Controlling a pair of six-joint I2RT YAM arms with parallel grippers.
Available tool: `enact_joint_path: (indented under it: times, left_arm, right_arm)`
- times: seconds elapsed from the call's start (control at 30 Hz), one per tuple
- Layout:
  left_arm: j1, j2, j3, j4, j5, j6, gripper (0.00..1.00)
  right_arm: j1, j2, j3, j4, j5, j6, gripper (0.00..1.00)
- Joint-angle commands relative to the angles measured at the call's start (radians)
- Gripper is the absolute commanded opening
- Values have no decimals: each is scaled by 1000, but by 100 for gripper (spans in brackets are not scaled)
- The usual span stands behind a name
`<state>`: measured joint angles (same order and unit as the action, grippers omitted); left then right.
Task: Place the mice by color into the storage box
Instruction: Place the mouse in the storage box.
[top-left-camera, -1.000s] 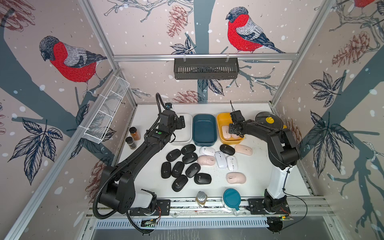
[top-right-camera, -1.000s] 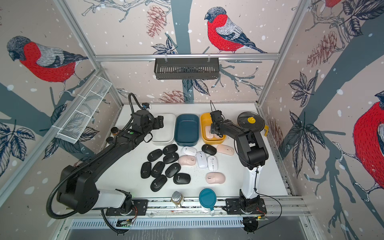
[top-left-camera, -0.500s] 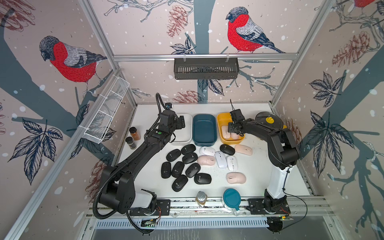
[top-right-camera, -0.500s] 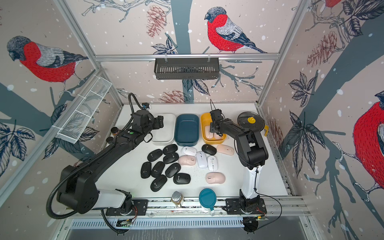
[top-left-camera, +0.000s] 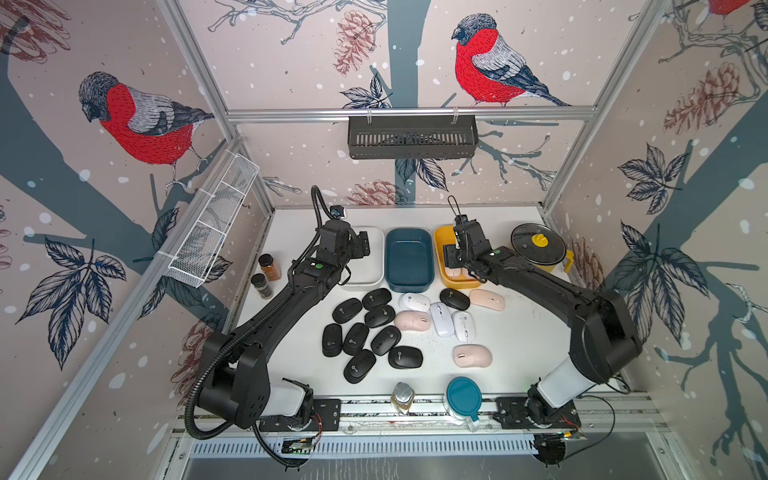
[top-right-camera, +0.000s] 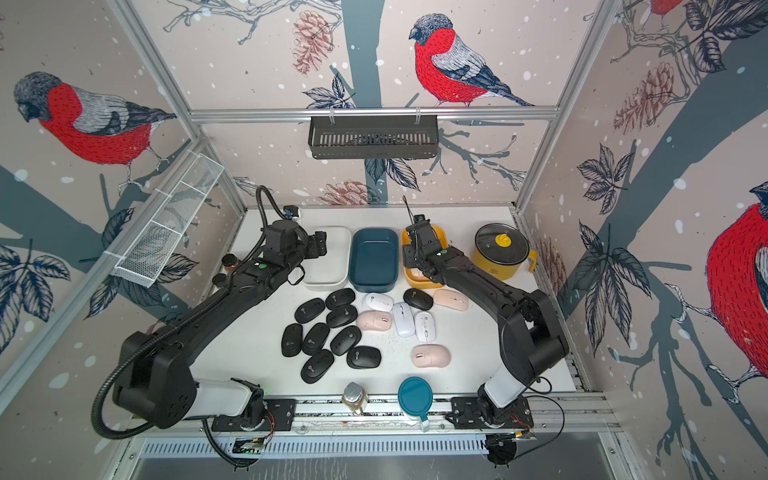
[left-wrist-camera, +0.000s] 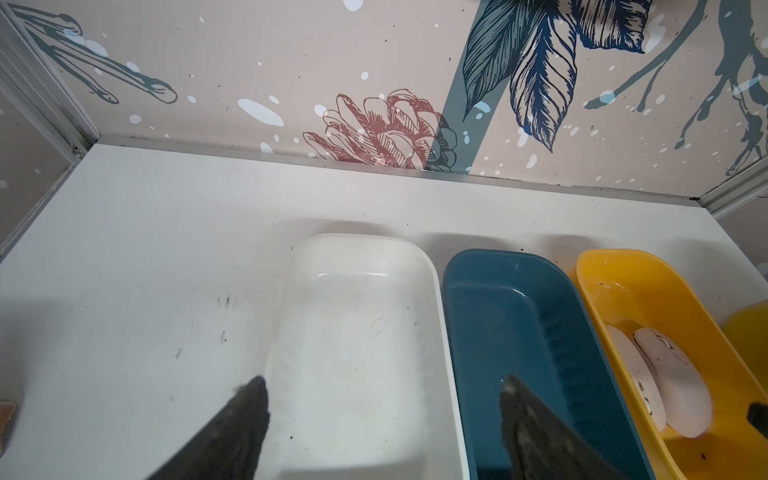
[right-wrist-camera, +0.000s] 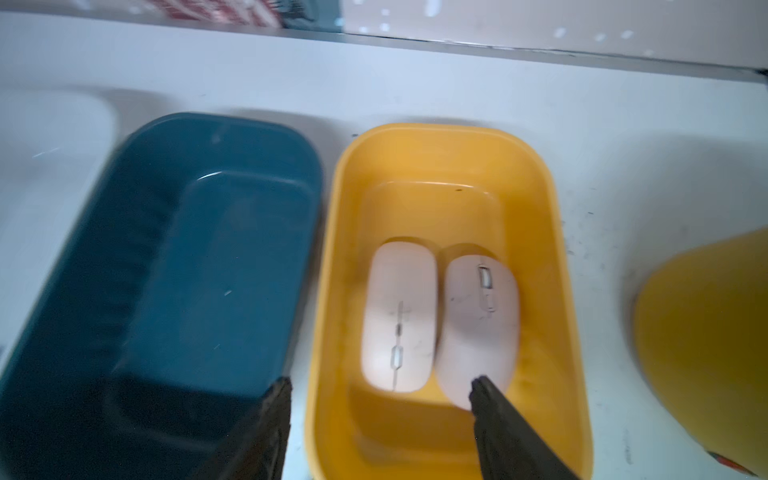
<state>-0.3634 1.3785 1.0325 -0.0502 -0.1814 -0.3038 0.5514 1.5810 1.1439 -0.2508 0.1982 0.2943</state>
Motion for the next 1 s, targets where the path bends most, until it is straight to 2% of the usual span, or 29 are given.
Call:
enact_joint_path:
  times: [0.0,0.17,0.3,0.43,0.6,0.97]
  left_arm:
    - [-3,-14,23,-17,-20,51,86]
    - [-3,-42,21,-42,-48,66,86]
    - [-4,-76,-29,33,-40,108,86]
    - [-5,-94,-29,29,-55,120,86]
    - [-4,-106,-29,35,-73,115,86]
    - [-5,-98,-29,26,-74,111,86]
  right_arm:
    - [45,-85,-101,98,-167,-105,69]
    - [146,-151,-234,185,-229,-129,72]
    - [219,-129,-285,232,-267,-121,72]
    - [276,-88,-318,271,-270,-121,73]
    - [308,-8,-317,298,-303,-101,74]
    - [340,51,-343,330,-364,-97,74]
